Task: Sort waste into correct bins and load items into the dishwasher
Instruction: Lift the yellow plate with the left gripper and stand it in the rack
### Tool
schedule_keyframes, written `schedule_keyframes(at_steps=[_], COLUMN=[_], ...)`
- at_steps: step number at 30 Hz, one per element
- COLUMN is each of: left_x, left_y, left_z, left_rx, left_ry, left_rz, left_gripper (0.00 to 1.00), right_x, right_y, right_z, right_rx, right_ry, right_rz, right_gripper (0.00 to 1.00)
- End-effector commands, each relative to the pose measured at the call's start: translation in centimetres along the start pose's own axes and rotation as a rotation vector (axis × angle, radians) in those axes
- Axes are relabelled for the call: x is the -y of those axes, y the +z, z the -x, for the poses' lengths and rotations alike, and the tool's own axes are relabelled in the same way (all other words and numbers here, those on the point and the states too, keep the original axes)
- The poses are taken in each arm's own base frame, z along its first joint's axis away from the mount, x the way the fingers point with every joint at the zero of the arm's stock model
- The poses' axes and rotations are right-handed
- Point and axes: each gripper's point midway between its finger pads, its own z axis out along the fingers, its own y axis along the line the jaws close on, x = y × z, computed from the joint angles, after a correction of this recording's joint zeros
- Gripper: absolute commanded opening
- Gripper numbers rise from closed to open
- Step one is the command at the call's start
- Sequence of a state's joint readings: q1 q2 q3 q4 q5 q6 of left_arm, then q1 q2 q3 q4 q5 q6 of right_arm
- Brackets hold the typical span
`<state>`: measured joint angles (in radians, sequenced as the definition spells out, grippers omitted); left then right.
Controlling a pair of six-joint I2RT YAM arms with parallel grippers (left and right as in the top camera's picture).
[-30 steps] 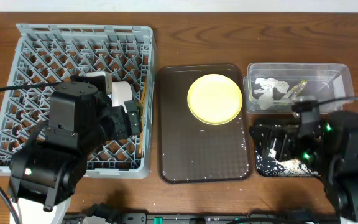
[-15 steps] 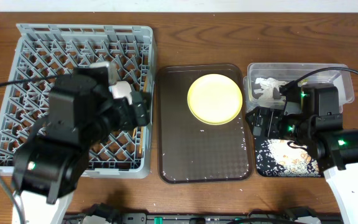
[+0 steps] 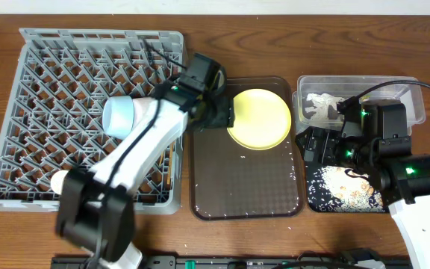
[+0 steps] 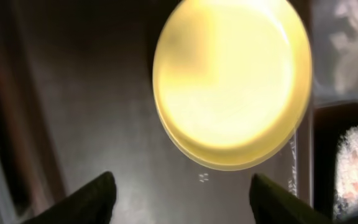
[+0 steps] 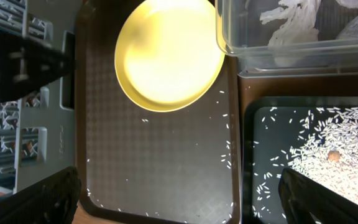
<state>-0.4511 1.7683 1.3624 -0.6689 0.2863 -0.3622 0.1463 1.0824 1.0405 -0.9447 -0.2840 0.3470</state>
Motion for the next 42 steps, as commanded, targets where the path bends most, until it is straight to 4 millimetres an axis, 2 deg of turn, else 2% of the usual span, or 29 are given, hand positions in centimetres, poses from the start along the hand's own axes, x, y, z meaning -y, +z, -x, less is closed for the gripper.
schedule_keyframes(at_steps=[1,7,12,16,18,21,24,26,28,31,33,34,35,36,39,42], left_x=[-1.2,-2.9,-3.4,-3.7,-3.8,-3.9,-3.6,-2.6,-0.8,1.3,1.7,1.3,0.4,-2.9,-8.5,-13.1], left_y=[3.8,8.8,10.8,11.4,11.4,11.3,10.4,8.8,6.3,0.2,-3.6,-5.7,-7.4,-10.7,-15.8,-20.3], left_z=[-0.4,-1.0,-1.0,-1.5,-1.7,-1.9,-1.9,-1.2,-0.1,2.0,2.8,3.0,3.1,3.1,2.6,1.8], left_rx=[-0.05,-0.097,-0.102,-0.122,-0.128,-0.136,-0.139,-0.12,-0.08,0.041,0.119,0.161,0.197,0.273,0.375,0.439], left_ry=[-0.008,-0.02,-0.035,-0.072,-0.073,-0.076,-0.074,-0.067,-0.043,-0.01,0.032,0.035,0.035,0.022,-0.012,-0.058], left_rz=[0.024,0.055,0.054,0.064,0.068,0.072,0.061,0.023,-0.053,-0.128,-0.142,-0.12,-0.077,0.088,0.385,0.639], left_gripper=[0.64,0.61,0.45,0.24,0.08,0.08,0.08,0.08,0.07,0.08,0.08,0.08,0.07,0.07,0.08,0.07], right_x=[0.3,0.4,0.3,0.4,0.4,0.4,0.4,0.4,0.5,0.5,0.5,0.5,0.5,0.5,0.5,0.5], right_y=[-0.3,-0.3,-0.3,-0.3,-0.3,-0.3,-0.3,-0.3,-0.3,-0.3,-0.3,-0.3,-0.3,-0.3,-0.3,-0.3], right_z=[0.4,0.4,0.4,0.4,0.3,0.3,0.3,0.2,0.0,0.0,0.0,0.0,0.0,0.0,0.0,0.0], right_rx=[0.017,0.016,0.016,0.015,0.015,0.015,0.011,0.007,0.002,0.001,0.001,0.001,0.001,0.001,-0.001,0.0], right_ry=[0.018,0.018,0.018,0.018,0.018,0.018,0.019,0.021,0.022,0.023,0.023,0.022,0.022,0.023,0.023,0.023], right_rz=[-0.01,-0.011,-0.01,-0.01,-0.011,-0.011,-0.012,-0.013,-0.015,-0.016,-0.015,-0.015,-0.015,-0.015,-0.016,-0.016], right_gripper=[0.99,0.99,0.99,0.99,0.99,0.99,0.99,0.99,0.99,0.99,0.99,0.99,0.99,0.99,0.99,0.99])
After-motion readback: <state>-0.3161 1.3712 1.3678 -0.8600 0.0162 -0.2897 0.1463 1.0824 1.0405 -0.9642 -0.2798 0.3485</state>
